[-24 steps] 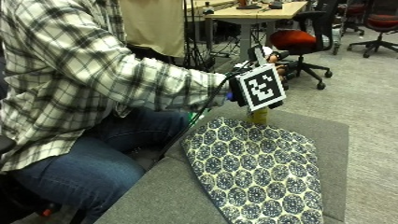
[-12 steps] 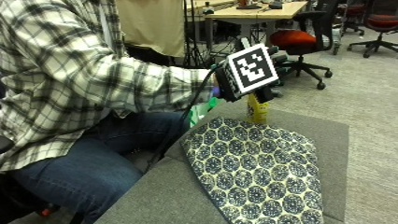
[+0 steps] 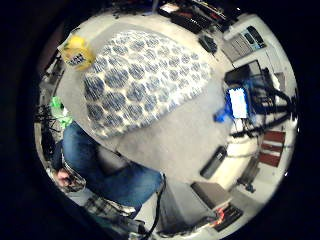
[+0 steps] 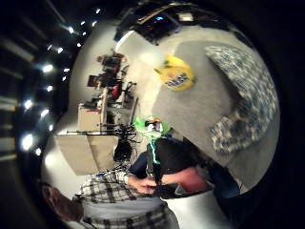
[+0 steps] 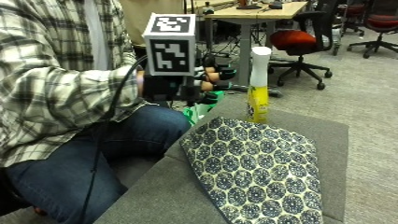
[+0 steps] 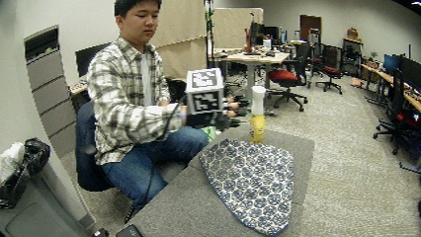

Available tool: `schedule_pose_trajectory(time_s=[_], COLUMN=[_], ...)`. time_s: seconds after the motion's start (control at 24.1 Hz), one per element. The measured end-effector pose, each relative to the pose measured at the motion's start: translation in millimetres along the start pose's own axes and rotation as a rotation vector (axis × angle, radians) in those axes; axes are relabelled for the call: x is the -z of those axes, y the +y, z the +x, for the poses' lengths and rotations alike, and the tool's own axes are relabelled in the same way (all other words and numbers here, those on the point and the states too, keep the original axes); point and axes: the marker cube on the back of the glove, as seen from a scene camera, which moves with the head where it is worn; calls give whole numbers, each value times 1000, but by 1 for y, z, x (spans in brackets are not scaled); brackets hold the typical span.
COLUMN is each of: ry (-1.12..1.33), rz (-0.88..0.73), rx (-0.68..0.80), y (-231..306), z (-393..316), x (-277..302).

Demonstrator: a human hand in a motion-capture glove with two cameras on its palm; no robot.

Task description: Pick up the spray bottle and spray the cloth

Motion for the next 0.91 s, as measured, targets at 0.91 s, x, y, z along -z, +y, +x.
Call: schedule_pose_trajectory(time_s=[0.91], ry=[198], rz=[121], rx=[-331], y=[239], z=[14], x=[-3])
